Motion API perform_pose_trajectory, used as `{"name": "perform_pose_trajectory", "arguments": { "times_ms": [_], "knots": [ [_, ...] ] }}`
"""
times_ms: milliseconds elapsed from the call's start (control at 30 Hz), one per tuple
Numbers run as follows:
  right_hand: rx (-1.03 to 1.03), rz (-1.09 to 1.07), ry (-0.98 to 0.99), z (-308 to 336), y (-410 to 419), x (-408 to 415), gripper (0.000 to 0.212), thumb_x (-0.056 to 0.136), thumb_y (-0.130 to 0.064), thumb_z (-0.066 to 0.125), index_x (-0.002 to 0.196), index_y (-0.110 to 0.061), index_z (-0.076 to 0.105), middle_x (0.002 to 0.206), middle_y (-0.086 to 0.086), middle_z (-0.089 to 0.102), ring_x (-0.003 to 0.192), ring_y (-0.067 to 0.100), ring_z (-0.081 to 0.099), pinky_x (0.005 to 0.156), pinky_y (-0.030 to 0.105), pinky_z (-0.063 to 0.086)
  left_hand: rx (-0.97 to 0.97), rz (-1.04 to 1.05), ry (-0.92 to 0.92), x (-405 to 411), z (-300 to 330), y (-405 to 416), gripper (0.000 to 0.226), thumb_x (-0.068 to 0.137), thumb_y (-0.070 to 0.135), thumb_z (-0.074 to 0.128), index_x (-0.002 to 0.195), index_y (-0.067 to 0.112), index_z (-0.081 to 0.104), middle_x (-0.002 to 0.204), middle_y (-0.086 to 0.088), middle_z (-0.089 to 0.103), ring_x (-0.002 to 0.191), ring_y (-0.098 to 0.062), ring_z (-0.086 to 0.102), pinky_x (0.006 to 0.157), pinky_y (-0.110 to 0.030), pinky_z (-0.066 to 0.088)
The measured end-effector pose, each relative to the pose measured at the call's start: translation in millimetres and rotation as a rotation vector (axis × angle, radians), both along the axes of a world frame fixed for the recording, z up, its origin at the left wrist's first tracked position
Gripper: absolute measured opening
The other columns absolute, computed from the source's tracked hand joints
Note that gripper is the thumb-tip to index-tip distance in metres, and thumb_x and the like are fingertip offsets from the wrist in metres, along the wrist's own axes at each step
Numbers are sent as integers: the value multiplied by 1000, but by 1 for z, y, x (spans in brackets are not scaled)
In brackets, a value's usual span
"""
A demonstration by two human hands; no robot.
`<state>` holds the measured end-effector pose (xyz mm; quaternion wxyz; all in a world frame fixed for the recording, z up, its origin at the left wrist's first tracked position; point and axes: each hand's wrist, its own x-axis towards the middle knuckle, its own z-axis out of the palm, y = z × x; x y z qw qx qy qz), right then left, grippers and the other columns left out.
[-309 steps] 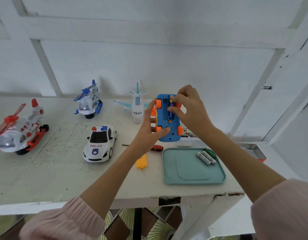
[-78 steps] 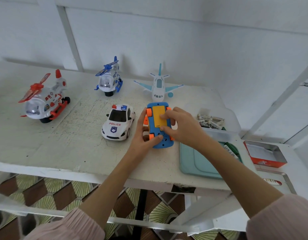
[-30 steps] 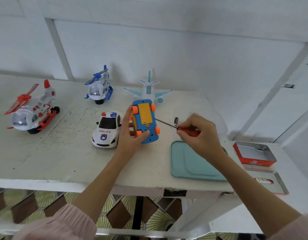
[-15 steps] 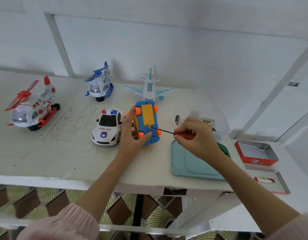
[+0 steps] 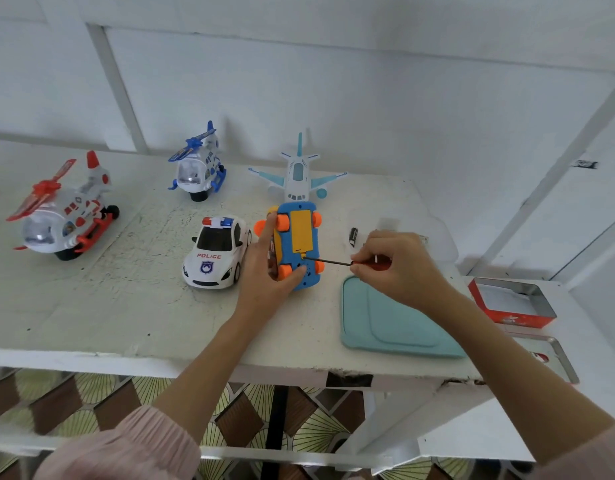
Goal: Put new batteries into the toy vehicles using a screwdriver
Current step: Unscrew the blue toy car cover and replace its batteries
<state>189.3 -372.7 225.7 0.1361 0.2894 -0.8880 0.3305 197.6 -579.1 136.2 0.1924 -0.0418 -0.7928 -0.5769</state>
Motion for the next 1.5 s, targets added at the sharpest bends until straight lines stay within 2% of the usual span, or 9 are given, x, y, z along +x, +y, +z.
{"name": "perform_pose_trajectory", "arguments": {
  "times_ms": [133, 333, 433, 567, 833, 1033, 1167, 1300, 1500],
  "knots": [
    [109, 37, -26, 16, 0, -3, 4, 70, -8, 74, 70, -7, 70, 63, -7, 55, 57, 5, 52, 57, 8, 37, -121, 7, 28, 0, -7, -1, 90, 74, 47, 64, 148, 47, 12, 115, 20, 41, 111, -16, 51, 87, -44, 54],
    [194, 36, 2, 26, -5, -1, 13, 68, -5, 73, 74, -7, 62, 76, 8, 62, 66, 20, 54, 61, 19, 40, -117, 6, 56, -1, -9, 0, 88, 75, 47, 63, 148, 43, 15, 116, 36, 38, 112, -18, 52, 85, -47, 54],
    [262, -58, 46, 24, -8, 2, 17, 78, -21, 69, 70, -6, 64, 69, 2, 59, 64, 18, 53, 60, 30, 45, -127, 18, 77, 0, -8, 0, 86, 76, 47, 61, 146, 49, 11, 115, 38, 36, 112, -12, 50, 88, -45, 53],
    [335, -78, 56, 25, -8, 7, 28, 81, -40, 65, 79, -13, 61, 70, -5, 53, 66, 14, 48, 57, 18, 34, -162, 28, 95, 0, -7, 1, 86, 75, 51, 58, 141, 59, 5, 115, 17, 41, 110, -10, 48, 90, -39, 52],
    [352, -133, -89, 26, -7, 3, 29, 82, -35, 66, 67, -11, 59, 59, -5, 50, 56, 10, 45, 54, 23, 36, -145, 19, 72, -3, -12, -1, 88, 73, 53, 57, 145, 50, 7, 125, 0, 41, 110, 2, 47, 88, -27, 51],
    [359, -118, -123, 29, -10, 6, 33, 70, -32, 77, 79, -16, 50, 73, -10, 47, 69, 12, 48, 56, 14, 31, -132, 3, 118, -3, -13, -1, 87, 79, 39, 66, 144, 49, 8, 117, 20, 39, 109, 13, 43, 86, -12, 45],
    [322, -144, -116, 32, -10, 6, 26, 75, -32, 73, 74, -14, 55, 64, -12, 48, 67, 12, 48, 53, 16, 30, -189, 43, 129, -3, -12, 0, 86, 79, 38, 64, 145, 40, 9, 115, 1, 43, 103, 20, 38, 81, 1, 36],
    [471, -189, -53, 30, -13, 5, 42, 88, -47, 52, 75, -7, 60, 64, 1, 52, 62, 17, 47, 48, 21, 28, -211, 38, 129, -3, -12, 0, 86, 76, 51, 56, 146, 41, 7, 120, 1, 43, 103, 20, 38, 81, 0, 38],
    [438, -125, -147, 30, -12, 8, 32, 75, -38, 72, 84, -17, 49, 74, -12, 45, 71, 10, 48, 60, 24, 33, -142, 27, 105, -4, -12, 1, 87, 80, 35, 66, 144, 45, 7, 128, 0, 40, 103, 24, 40, 81, -6, 42]
  ]
}}
